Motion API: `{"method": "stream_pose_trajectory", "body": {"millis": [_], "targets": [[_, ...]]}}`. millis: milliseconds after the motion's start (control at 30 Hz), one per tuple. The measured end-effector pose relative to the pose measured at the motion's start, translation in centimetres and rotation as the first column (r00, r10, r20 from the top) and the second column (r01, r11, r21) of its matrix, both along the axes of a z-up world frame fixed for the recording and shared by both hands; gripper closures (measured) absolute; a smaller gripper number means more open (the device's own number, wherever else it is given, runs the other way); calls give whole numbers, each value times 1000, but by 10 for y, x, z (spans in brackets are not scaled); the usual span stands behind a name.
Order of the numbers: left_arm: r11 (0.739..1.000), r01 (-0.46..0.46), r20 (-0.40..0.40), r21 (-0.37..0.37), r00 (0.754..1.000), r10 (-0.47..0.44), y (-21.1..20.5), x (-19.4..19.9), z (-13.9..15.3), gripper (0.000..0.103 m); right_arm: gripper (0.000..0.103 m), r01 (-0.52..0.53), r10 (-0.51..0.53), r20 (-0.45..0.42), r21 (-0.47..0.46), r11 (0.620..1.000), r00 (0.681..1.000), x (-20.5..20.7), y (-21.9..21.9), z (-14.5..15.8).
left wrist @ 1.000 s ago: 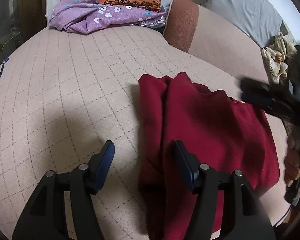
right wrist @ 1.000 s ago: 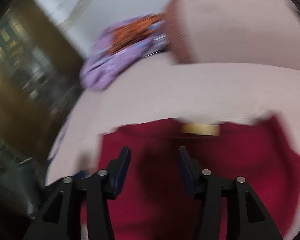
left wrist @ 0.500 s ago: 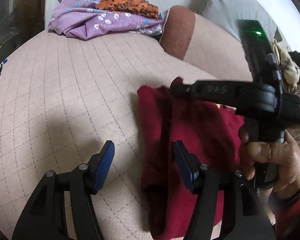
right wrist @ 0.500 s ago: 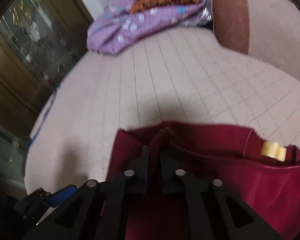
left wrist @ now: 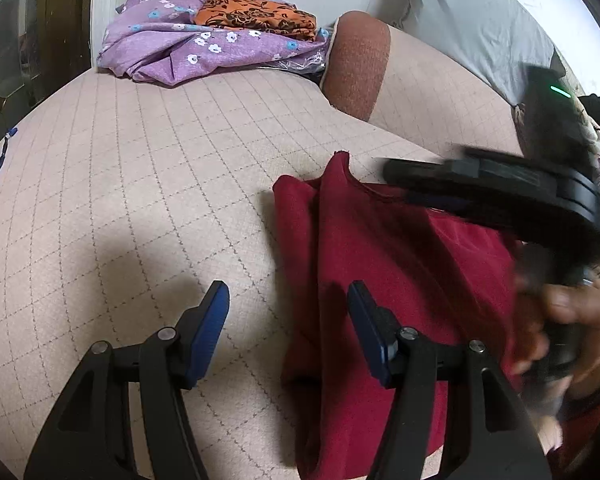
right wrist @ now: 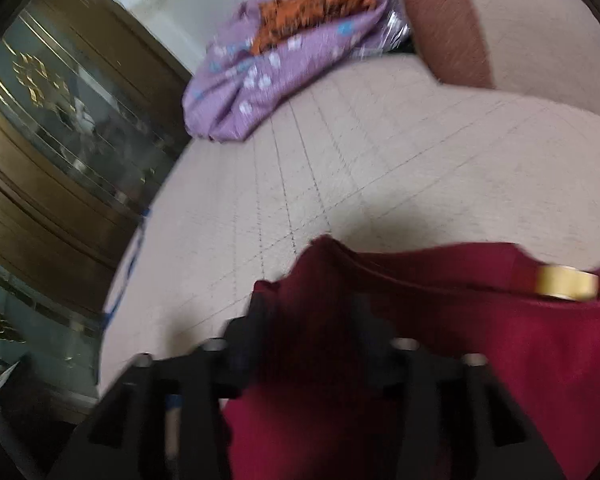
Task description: Fold small clothes
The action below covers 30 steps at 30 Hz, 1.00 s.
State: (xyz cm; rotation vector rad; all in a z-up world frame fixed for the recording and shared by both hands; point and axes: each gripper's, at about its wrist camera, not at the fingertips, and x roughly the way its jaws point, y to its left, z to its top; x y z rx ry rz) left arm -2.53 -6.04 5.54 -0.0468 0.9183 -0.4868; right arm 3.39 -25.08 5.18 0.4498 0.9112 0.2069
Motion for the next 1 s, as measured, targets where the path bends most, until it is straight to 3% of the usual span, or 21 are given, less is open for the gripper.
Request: {"method": "stream_pose_trajectory", "body": {"millis": [100,200,333,433,467,567,633,667,700,733,867,933,967,1000], "targets": [[1000,-4,2,0,1000,4,-2,0,0,43,52,56,-49,67,-99,994,997,-38,-32,21],[1000,0,4,2,1000,0,-7,0,0,43,52,164,-151,79,-185,969,985,-67,-79,25],[999,15,8,43,1000,-16,-21,-1,-8,43,52,311,-315,29,-260,914,949,-89,-144,7],[997,20,4,70,1000,-20,-27,2,-14,42,63,420,-437,35,-356,835,899,-102,-184,-8],[997,16,-4,73,1000,-16,-28,4,-17,41,77,432,-453,18,-340,835,891,-105,-194,-14],[998,4,-10,67,1000,-3,-25,6,-20,35,81,462,-474,9,-242,853,880,-113,-209,-22],[998,3,-11,66,1000,-3,-24,6,-20,35,76,465,-469,30,-210,860,882,-119,-209,-12],[998,4,-10,67,1000,-3,-24,6,-20,35,69,468,-471,39,-199,861,881,-122,-209,-7],[998,4,-9,68,1000,-3,-25,5,-21,34,53,476,-476,50,-195,857,878,-126,-209,-3],[998,3,-8,70,1000,-3,-25,5,-21,34,48,487,-485,63,-207,849,872,-131,-207,2],[997,2,-2,76,1000,-2,-25,5,-21,33,46,457,-459,53,-250,853,887,-127,-203,1],[997,0,-2,76,1000,0,-24,7,-21,30,57,441,-459,10,-294,848,888,-118,-204,-11],[997,-1,-4,75,1000,1,-23,7,-21,29,87,433,-458,-8,-309,847,889,-117,-204,-17],[997,-3,-7,73,1000,4,-23,8,-22,27,96,428,-459,-18,-329,842,888,-115,-204,-21]]}}
